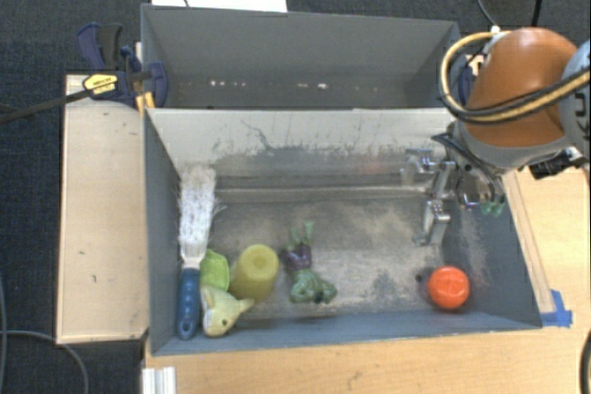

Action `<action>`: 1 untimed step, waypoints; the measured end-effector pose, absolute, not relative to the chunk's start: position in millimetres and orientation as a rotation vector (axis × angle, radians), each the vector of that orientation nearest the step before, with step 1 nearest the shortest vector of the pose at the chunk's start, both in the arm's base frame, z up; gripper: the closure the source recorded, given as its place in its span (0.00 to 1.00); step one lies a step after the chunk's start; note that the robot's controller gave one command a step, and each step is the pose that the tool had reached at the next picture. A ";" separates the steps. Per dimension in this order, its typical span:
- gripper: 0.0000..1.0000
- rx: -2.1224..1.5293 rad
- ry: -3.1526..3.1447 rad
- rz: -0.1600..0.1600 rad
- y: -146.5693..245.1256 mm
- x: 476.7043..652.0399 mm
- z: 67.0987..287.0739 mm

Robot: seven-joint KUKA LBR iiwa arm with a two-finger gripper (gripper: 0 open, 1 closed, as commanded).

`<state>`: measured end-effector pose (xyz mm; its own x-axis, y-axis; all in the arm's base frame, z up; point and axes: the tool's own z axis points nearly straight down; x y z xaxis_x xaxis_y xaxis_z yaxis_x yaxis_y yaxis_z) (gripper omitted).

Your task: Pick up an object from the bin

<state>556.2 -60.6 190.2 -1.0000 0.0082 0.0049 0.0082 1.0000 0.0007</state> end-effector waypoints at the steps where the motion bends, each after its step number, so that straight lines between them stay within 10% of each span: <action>1: 0.00 -0.010 -3.145 0.000 -60.4 557.9 194.9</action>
Offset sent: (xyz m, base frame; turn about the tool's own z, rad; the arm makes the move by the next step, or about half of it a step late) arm -0.0106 0.0694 -0.0807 -0.0633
